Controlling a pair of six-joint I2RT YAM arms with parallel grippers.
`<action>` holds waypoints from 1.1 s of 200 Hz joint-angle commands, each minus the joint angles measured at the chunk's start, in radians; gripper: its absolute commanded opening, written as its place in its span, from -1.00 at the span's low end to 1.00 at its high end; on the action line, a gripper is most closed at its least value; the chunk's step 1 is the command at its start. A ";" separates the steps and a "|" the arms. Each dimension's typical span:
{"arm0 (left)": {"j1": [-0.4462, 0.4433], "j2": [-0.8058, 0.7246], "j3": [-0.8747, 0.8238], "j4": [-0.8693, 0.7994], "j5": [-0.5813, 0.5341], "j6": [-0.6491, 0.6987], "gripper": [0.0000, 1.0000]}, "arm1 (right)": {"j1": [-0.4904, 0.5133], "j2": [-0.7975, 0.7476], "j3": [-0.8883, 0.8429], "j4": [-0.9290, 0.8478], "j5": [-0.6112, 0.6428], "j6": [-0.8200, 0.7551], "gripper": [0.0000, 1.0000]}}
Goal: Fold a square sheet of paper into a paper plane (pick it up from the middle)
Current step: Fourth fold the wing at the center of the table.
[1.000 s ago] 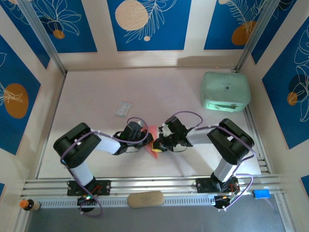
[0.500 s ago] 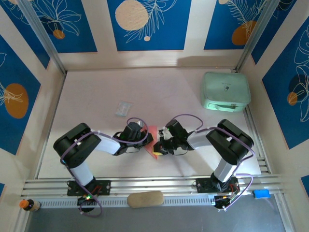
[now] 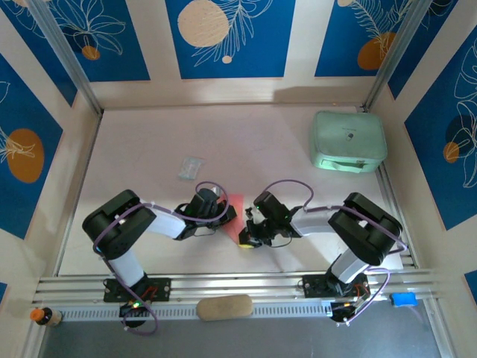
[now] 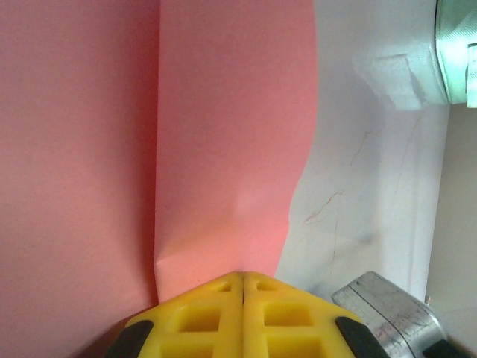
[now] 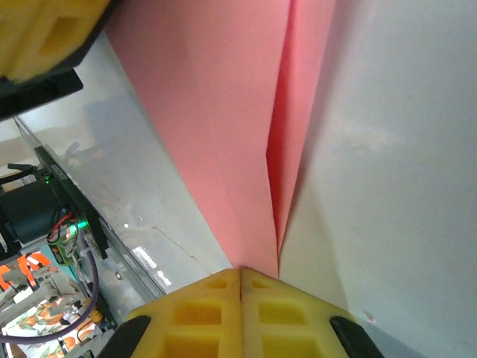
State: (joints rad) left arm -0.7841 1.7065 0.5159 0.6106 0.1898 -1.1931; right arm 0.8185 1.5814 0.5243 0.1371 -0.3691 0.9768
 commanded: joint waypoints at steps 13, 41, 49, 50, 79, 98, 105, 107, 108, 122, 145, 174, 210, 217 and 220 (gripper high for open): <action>-0.007 0.039 -0.046 -0.121 -0.044 0.000 -1.00 | 0.027 -0.015 -0.051 -0.116 -0.002 -0.004 -0.99; -0.009 0.036 -0.051 -0.108 -0.043 -0.007 -1.00 | 0.010 -0.103 -0.024 -0.159 0.029 -0.013 -0.99; -0.010 0.035 -0.056 -0.098 -0.046 -0.015 -1.00 | -0.004 -0.144 -0.018 -0.165 0.033 -0.018 -0.99; -0.010 0.035 -0.058 -0.097 -0.047 -0.016 -1.00 | -0.006 -0.148 -0.017 -0.165 0.033 -0.018 -0.99; -0.033 0.031 -0.082 -0.049 -0.088 -0.067 -1.00 | -0.084 -0.236 0.003 -0.193 0.031 -0.039 -0.97; -0.061 0.042 -0.088 -0.020 -0.126 -0.099 -1.00 | -0.114 -0.194 0.047 -0.199 0.001 -0.069 -0.97; -0.070 0.048 -0.090 -0.009 -0.140 -0.113 -1.00 | -0.114 -0.169 0.071 -0.207 -0.001 -0.077 -0.97; -0.074 0.049 -0.091 -0.006 -0.144 -0.116 -1.00 | -0.113 -0.161 0.077 -0.206 -0.001 -0.079 -0.97; -0.075 0.050 -0.091 -0.004 -0.146 -0.118 -1.00 | -0.113 -0.157 0.081 -0.205 -0.001 -0.080 -0.97; -0.091 0.064 -0.097 0.018 -0.170 -0.145 -1.00 | -0.110 -0.098 0.120 -0.192 0.000 -0.079 -0.98; -0.111 0.075 -0.108 0.046 -0.193 -0.176 -1.00 | -0.105 -0.010 0.177 -0.175 -0.002 -0.079 -0.98; -0.117 0.057 -0.116 0.033 -0.208 -0.176 -1.00 | -0.094 0.065 0.232 -0.224 0.024 -0.094 -0.99; -0.117 0.053 -0.116 0.037 -0.208 -0.172 -1.00 | -0.077 0.117 0.183 -0.190 0.028 -0.080 -1.00; -0.117 0.050 -0.116 0.039 -0.208 -0.170 -1.00 | -0.078 0.119 0.164 -0.188 0.035 -0.078 -1.00; -0.117 0.049 -0.116 0.037 -0.207 -0.169 -1.00 | -0.078 0.118 0.155 -0.185 0.038 -0.078 -1.00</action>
State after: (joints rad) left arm -0.8822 1.7271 0.4381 0.7971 -0.0093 -1.3640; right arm 0.7151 1.6554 0.7334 -0.0460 -0.3527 0.9012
